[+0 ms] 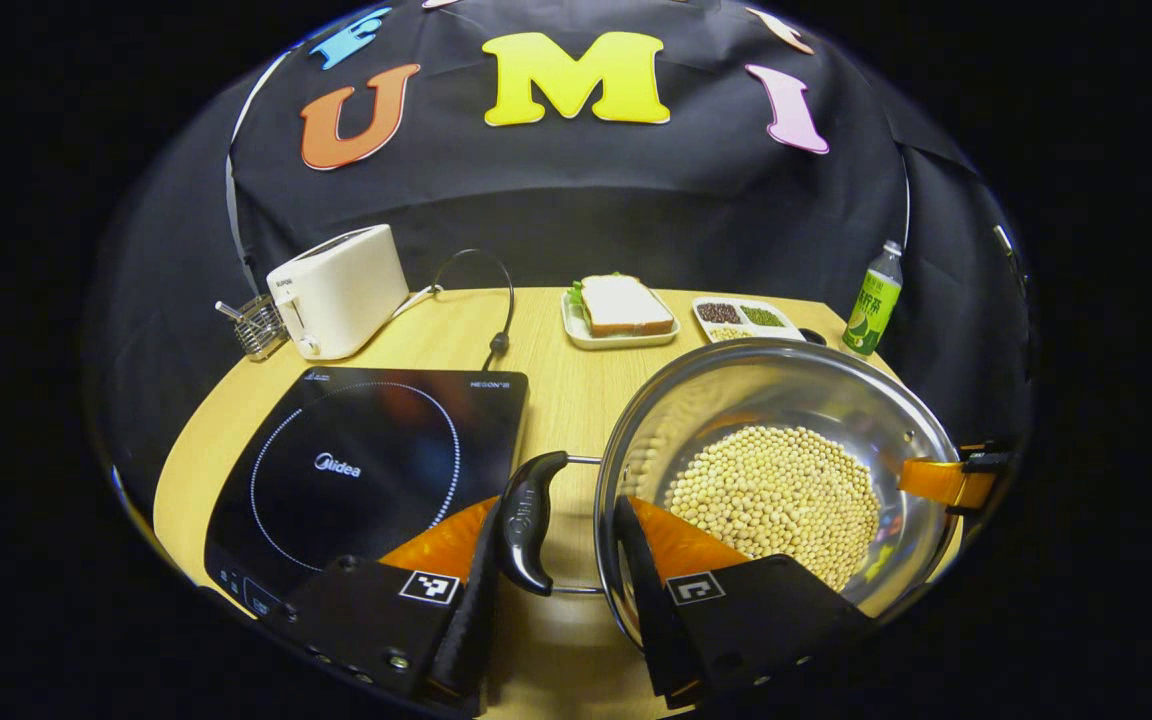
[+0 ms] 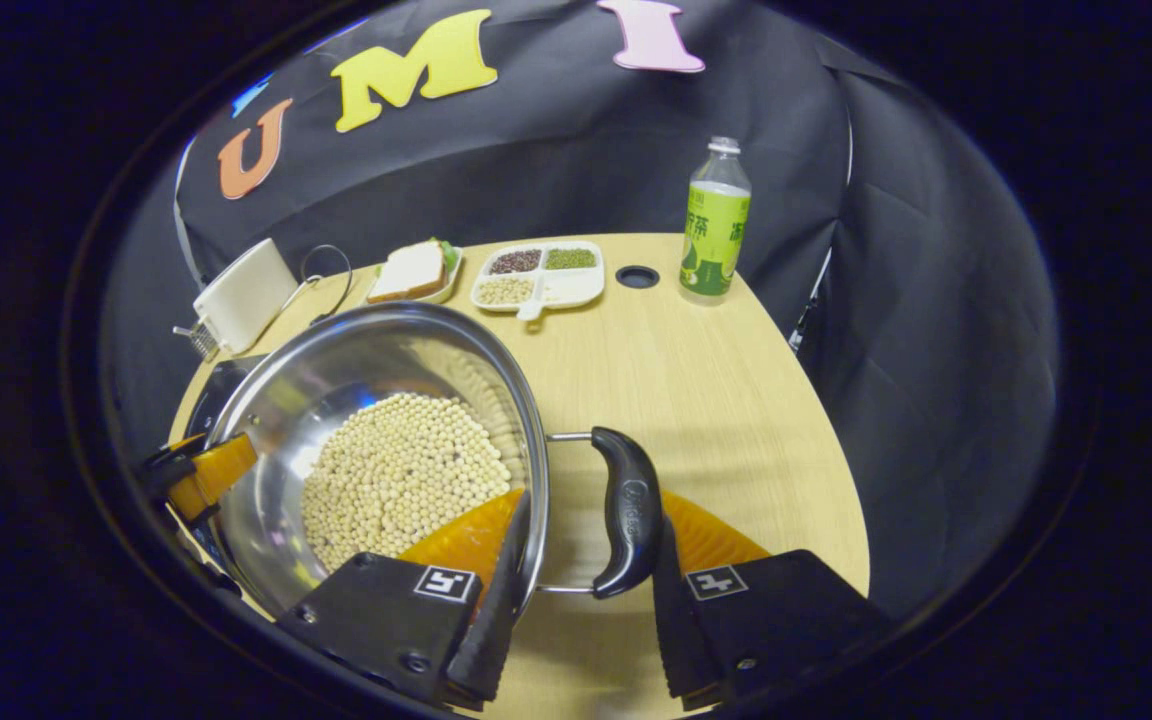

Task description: First push the handle of the pot to place it horizontally, then grasp the pot with both hands and set it on the induction cooktop.

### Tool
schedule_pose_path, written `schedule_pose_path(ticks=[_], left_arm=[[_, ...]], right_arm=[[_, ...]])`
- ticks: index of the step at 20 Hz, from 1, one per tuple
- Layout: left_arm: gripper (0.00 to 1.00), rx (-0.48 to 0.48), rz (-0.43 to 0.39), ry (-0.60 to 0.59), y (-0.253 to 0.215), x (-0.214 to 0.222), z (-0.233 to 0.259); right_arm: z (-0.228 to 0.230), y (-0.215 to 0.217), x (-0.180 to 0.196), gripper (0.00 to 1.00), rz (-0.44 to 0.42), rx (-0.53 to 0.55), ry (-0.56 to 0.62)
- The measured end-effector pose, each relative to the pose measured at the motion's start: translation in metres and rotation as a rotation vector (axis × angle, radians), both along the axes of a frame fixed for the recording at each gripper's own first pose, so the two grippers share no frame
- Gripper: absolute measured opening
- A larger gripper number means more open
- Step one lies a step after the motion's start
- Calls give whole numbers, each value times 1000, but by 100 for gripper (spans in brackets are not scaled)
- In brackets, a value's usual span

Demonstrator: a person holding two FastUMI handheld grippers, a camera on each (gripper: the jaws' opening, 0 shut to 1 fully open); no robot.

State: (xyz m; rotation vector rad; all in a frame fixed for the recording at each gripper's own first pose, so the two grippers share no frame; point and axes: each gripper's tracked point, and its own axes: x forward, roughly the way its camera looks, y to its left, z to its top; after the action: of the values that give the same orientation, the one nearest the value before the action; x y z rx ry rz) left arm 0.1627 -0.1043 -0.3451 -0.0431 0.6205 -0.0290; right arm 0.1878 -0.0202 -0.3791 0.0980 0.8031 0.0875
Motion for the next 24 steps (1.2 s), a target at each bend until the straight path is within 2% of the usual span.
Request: schedule_pose_path(ticks=[1, 9, 10, 14, 18, 19, 20, 24], left_arm=[[60, -2, 2, -4, 4, 0, 4], [60, -2, 32, -25, 55, -6, 35], [60, 0, 37, -24, 63, -7, 38], [60, 11, 55, -30, 93, -8, 48], [60, 15, 80, -28, 123, -14, 56], [60, 15, 87, -28, 133, -14, 56], [60, 17, 94, -31, 142, -15, 57], [60, 18, 114, -18, 176, -16, 57]], right_arm=[[6, 5, 0, 60, -1, 0, -3], [42, 56, -5, 60, 13, 26, -25], [46, 63, -5, 62, 16, 31, -25], [59, 91, -8, 60, 23, 47, -34], [66, 124, -11, 62, 37, 62, -28], [68, 132, -12, 60, 38, 66, -30], [70, 140, -12, 62, 44, 70, -33], [74, 176, -14, 60, 52, 86, -30]])
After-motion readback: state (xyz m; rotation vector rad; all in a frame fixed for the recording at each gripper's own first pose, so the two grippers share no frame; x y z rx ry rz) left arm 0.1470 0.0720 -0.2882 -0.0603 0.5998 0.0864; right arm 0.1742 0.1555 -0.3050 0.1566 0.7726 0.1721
